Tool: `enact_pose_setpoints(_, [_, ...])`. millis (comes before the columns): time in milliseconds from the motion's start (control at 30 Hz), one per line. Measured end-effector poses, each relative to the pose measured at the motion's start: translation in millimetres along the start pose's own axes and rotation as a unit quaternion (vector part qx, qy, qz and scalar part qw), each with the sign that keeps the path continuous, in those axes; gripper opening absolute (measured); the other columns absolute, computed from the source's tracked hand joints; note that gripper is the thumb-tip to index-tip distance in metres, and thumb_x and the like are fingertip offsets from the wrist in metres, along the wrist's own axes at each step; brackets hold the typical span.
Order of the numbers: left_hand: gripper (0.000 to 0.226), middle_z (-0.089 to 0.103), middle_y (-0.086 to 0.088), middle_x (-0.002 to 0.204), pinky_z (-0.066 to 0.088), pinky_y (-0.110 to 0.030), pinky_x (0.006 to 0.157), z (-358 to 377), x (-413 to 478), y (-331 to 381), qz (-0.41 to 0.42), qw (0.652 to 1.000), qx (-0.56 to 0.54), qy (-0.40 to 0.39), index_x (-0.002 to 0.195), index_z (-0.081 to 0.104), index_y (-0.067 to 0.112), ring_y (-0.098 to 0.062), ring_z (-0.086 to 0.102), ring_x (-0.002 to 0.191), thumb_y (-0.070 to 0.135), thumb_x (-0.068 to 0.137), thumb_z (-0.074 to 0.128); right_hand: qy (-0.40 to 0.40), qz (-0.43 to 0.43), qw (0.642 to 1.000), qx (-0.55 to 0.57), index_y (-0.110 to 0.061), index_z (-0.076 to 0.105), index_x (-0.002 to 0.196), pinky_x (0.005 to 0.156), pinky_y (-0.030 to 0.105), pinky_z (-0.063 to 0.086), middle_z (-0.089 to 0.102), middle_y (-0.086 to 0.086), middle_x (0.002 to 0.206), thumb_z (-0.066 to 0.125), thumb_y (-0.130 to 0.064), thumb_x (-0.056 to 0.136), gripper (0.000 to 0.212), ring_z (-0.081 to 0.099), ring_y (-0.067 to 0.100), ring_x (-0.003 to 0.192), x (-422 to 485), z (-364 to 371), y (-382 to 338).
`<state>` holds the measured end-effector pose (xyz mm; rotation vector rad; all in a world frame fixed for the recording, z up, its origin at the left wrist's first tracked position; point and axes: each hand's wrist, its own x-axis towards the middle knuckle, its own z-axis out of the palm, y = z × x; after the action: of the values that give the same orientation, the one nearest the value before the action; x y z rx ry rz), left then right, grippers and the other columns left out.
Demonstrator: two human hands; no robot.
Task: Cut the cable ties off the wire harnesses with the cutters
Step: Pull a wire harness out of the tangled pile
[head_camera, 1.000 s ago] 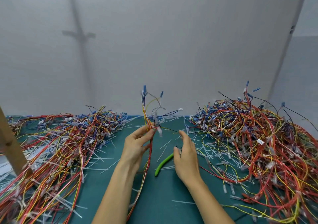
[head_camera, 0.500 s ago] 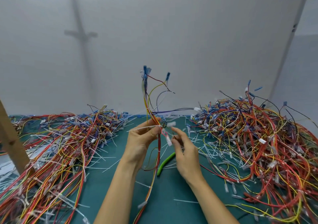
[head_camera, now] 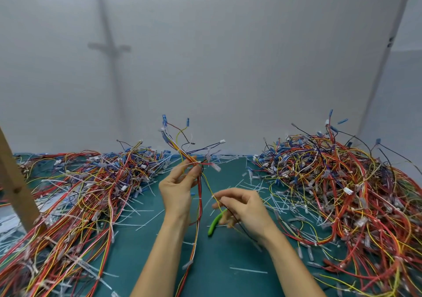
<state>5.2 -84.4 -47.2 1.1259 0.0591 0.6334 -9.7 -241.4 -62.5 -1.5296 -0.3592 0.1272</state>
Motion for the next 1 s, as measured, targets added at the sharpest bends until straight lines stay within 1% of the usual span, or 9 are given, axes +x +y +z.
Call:
enact_pose_setpoints(167, [0.036,0.070,0.002,0.099,0.054,-0.017,0.067,1.9,-2.3,1.0,0.051,0.996,0.050,-0.061,0.077,0.079,0.029,-0.005,0.068,0.081,-0.006,0.079,0.072,0.162,-0.089,0.980,-0.068,-0.024,0.071,0.105,0.082,0.032,0.056,0.072,-0.007,0.107,0.059,-0.014,0.096,0.018,0.067,0.010,0.100,5.9,1.4,2.2])
enact_pose_setpoints(300, [0.035,0.069,0.004,0.090,0.051,-0.013,0.074,7.1,-10.6,-3.1,0.095,0.978,0.144,-0.118,0.086,0.076,0.031,0.001,0.066,0.085,-0.003,0.076,0.076,0.159,-0.155,0.974,-0.054,-0.023,0.071,0.111,0.094,0.034,0.050,0.067,-0.013,0.120,0.050,-0.011,0.100,0.026,0.060,0.003,0.115,4.1,4.6,-1.7])
enact_pose_setpoints(467, [0.038,0.065,0.009,0.086,0.048,-0.015,0.073,7.6,-13.0,-9.1,0.142,0.950,0.229,-0.160,0.091,0.074,0.043,-0.004,0.063,0.081,0.007,0.080,0.076,0.144,-0.129,0.980,0.050,-0.013,0.072,0.105,0.075,0.012,0.049,0.075,-0.005,0.102,0.058,-0.016,0.094,0.019,0.067,0.001,0.094,3.7,5.8,-7.0])
enact_pose_setpoints(600, [0.032,0.061,0.009,0.082,0.051,-0.031,0.066,3.9,-15.4,-14.4,0.230,0.889,0.350,-0.187,0.103,0.076,0.029,-0.012,0.059,0.076,0.004,0.083,0.073,0.155,-0.126,0.978,0.065,-0.017,0.074,0.090,0.044,0.017,0.040,0.057,0.013,0.057,0.071,-0.014,0.083,0.008,0.048,0.013,0.051,4.7,5.7,-4.1])
enact_pose_setpoints(667, [0.037,0.063,0.005,0.086,0.051,-0.035,0.063,4.5,-17.5,-14.6,0.283,0.840,0.426,-0.184,0.102,0.077,0.033,-0.016,0.058,0.081,0.003,0.081,0.074,0.182,-0.124,0.974,0.060,-0.014,0.072,0.084,0.043,0.017,0.038,0.057,0.018,0.060,0.074,-0.006,0.082,0.008,0.044,0.015,0.048,7.4,3.9,1.1])
enact_pose_setpoints(733, [0.035,0.064,0.008,0.091,0.051,-0.034,0.059,5.3,-18.7,-12.6,0.330,0.801,0.462,-0.188,0.096,0.077,0.037,-0.010,0.053,0.091,0.007,0.078,0.077,0.202,-0.121,0.971,0.044,-0.015,0.071,0.080,0.049,0.018,0.045,0.068,0.002,0.066,0.076,-0.006,0.080,0.011,0.052,0.015,0.053,9.6,-0.4,5.2])
enact_pose_setpoints(833, [0.027,0.061,0.010,0.110,0.051,-0.037,0.072,4.0,-16.0,-6.2,0.344,0.786,0.469,-0.210,0.095,0.077,0.043,-0.010,0.045,0.110,0.021,0.079,0.079,0.212,-0.092,0.972,0.049,-0.018,0.072,0.078,0.064,0.028,0.049,0.071,-0.001,0.071,0.078,-0.018,0.079,0.006,0.064,0.010,0.065,9.4,-5.9,8.8])
enact_pose_setpoints(933, [0.030,0.053,0.008,0.131,0.045,-0.045,0.091,1.6,-12.1,-0.9,0.344,0.761,0.498,-0.233,0.096,0.076,0.044,-0.021,0.040,0.124,0.020,0.080,0.078,0.202,-0.068,0.974,0.073,-0.019,0.073,0.080,0.066,0.028,0.050,0.072,0.000,0.074,0.076,-0.044,0.072,0.026,0.066,0.010,0.069,7.4,-4.8,9.1])
enact_pose_setpoints(1000, [0.035,0.048,0.007,0.142,0.044,-0.044,0.092,2.3,-12.2,1.0,0.356,0.745,0.506,-0.248,0.098,0.075,0.046,-0.028,0.041,0.128,0.016,0.080,0.078,0.205,-0.062,0.974,0.074,-0.021,0.071,0.077,0.067,0.031,0.052,0.071,0.001,0.074,0.075,-0.046,0.073,0.025,0.066,0.014,0.069,6.8,-1.3,8.2])
